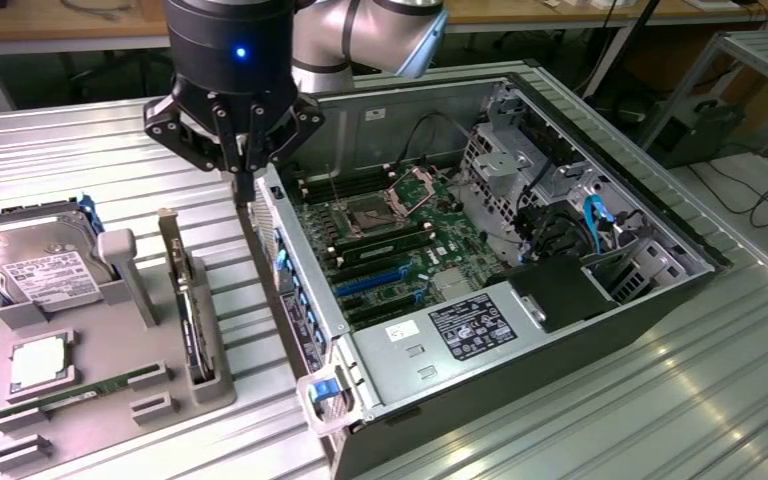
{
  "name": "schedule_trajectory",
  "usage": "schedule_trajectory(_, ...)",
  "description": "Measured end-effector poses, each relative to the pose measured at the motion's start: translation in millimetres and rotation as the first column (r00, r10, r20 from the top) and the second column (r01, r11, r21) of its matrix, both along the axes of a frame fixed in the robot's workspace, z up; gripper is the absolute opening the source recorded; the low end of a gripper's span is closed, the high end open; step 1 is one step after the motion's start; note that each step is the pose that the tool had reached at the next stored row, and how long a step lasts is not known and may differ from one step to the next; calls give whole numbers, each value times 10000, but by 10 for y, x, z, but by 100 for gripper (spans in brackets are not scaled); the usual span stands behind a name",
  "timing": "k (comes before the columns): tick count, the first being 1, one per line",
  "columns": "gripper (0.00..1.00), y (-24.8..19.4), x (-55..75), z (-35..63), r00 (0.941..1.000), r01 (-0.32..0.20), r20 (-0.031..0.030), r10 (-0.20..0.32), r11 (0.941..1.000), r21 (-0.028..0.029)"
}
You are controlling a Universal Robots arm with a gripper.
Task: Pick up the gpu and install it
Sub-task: 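Reach for the gpu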
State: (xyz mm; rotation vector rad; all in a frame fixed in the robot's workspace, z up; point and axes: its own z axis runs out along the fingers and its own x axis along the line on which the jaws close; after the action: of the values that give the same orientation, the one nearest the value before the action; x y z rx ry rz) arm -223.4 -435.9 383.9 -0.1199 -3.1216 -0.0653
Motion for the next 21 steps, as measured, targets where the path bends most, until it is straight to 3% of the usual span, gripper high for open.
schedule_trajectory(9, 11, -49, -163, -22, 10000, -1, 0, 1, 10000, 0)
schedule_trajectory(21, 11, -79, -258, -33, 10000, -1, -1, 1, 10000, -1)
